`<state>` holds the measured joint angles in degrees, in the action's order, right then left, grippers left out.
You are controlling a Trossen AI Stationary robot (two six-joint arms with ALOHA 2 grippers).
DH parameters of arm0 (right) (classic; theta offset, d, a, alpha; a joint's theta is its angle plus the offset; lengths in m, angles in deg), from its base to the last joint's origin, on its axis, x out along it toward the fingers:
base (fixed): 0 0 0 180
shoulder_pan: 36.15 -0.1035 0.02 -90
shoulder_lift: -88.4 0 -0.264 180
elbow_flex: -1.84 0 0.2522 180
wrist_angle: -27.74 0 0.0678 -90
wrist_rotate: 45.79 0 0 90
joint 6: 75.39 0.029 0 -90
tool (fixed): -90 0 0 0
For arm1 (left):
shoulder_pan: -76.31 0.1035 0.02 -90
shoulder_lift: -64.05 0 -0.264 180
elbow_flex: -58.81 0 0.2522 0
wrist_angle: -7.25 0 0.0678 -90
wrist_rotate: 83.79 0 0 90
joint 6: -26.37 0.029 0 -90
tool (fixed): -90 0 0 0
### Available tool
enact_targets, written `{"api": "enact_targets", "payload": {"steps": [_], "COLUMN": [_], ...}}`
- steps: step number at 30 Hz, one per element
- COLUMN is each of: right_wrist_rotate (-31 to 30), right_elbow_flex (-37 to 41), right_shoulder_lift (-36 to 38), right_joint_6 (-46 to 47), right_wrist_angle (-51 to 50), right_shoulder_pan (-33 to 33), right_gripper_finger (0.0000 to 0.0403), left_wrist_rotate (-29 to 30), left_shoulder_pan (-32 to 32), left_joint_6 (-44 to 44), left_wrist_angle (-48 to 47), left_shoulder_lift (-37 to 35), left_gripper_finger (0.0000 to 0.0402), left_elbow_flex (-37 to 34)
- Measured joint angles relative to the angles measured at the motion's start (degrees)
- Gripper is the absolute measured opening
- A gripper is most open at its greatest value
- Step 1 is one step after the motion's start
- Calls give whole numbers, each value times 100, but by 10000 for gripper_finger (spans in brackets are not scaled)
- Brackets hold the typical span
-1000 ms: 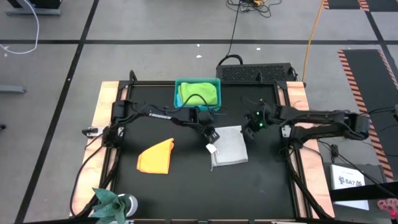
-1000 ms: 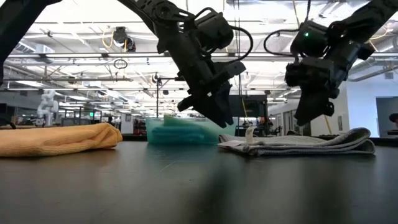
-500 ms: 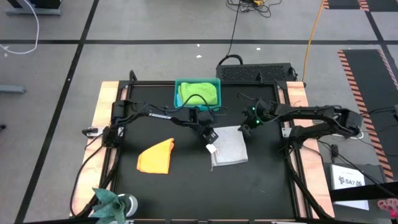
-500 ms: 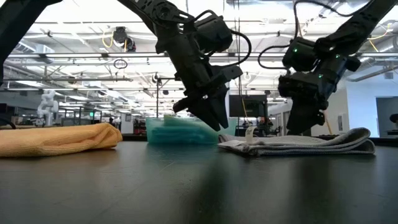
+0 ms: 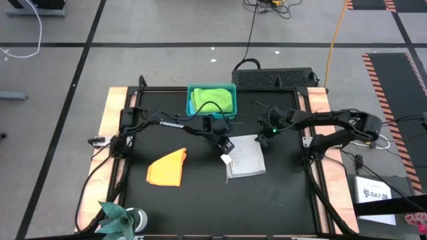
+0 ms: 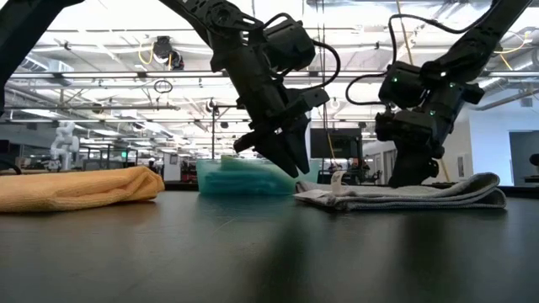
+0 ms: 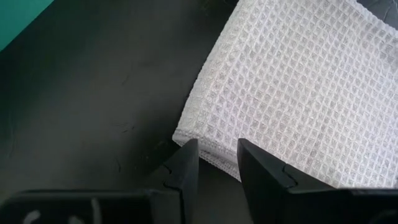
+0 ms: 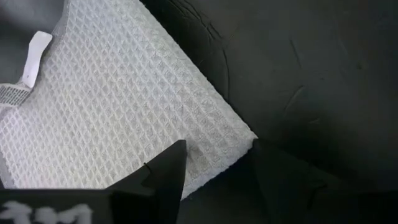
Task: Fold microfiber towels
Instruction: Fold the gray towel
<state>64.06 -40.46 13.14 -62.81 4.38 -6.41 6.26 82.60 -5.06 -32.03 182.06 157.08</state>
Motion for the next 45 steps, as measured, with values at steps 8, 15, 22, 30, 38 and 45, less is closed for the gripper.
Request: {"api": "enact_targets", "payload": {"steps": [8,15,22,30,38,45], "right_wrist_rotate": [-25,-11,-11,-13,-17,-24], "right_elbow_flex": [5,-3,-1,-1,-1,1], "right_shoulder_lift": [183,-75,-95,-93,-94,-93], "right_joint_6": [-31,-152,-145,-138,-135,-132], "right_wrist_angle": [-10,20,128,126,126,131], "right_shoulder_pan": [161,225,223,223,223,219], "right_gripper_finger": [180,180,180,180,180,180], "left_wrist_rotate": [0,96,116,-179,-151,-110], "left_shoulder_pan": [2,28,147,238,195,179], "left_joint_6": [14,78,60,-45,-64,-79], "left_wrist_angle": [-3,-277,39,127,152,402], "left_shoulder_lift": [0,1,2,2,118,265], "left_gripper_finger": [113,113,113,113,113,113], "left_elbow_flex": [0,-2,-2,-2,-82,-76]}}
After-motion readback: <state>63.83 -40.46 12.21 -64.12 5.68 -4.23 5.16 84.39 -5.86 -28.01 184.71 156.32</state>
